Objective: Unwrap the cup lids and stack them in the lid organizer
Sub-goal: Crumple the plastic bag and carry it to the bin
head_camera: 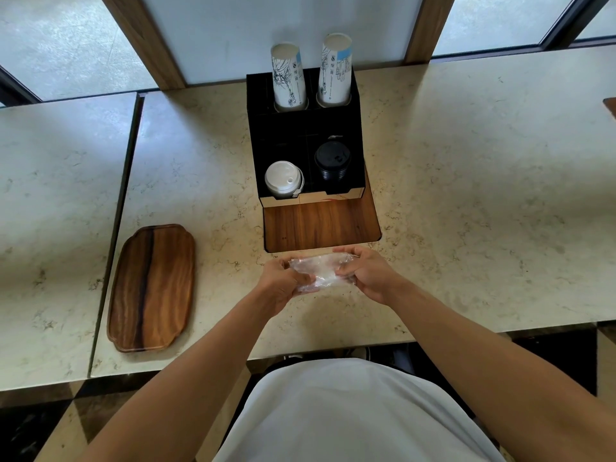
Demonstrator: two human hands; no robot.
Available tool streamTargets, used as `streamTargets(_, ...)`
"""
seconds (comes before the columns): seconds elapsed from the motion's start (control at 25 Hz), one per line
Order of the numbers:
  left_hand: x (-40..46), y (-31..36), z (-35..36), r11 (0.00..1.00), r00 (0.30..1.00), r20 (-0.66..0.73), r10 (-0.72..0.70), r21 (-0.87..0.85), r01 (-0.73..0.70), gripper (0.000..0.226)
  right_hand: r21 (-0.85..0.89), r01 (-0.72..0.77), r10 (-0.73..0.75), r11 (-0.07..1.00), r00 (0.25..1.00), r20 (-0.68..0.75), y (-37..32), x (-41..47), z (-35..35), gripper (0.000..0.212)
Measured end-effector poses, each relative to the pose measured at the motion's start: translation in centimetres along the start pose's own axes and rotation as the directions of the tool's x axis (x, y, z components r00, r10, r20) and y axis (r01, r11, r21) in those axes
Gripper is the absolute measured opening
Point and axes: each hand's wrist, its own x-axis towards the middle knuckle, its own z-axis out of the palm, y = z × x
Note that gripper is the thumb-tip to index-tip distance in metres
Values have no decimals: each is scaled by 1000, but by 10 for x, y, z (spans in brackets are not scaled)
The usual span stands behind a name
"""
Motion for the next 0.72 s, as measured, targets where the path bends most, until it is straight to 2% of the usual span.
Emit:
streamTargets(0.12, -4, -1, 0, 1000, 1000, 0, -1, 29, 1, 27, -96, 33, -37, 995, 999, -37, 1, 1, 6, 42)
streamTargets(0.24, -6, 3, -4, 982, 988, 142, -57, 188, 29, 28, -223, 83, -87, 971, 996, -9, -2, -1, 5, 44)
streamTargets(0.32, -5, 7, -7, 955, 977, 190, -101, 294, 42, 21, -363, 113, -100, 925, 994, 53, -7, -3, 3, 47)
streamTargets(0.4, -3, 9, -7, 895, 977, 194, -86, 446, -10, 14, -440, 135, -94, 888, 989, 113, -10, -6, 4, 52)
streamTargets(0.48, -2, 9, -3, 834, 978, 206, -36, 545, -85, 10, -440, 159, -110, 884, 985, 134, -11, -6, 8, 61)
streamTargets(0.6, -1, 5, 2, 891, 986, 154, 57, 438, -120, 10, -330, 118, -91, 937, 991, 95, -9, -5, 9, 64)
streamTargets(0.72, -2, 2, 4, 970, 993, 99, 71, 227, -92, 14, -329, 82, -22, 941, 983, 181, 0, -5, 5, 39)
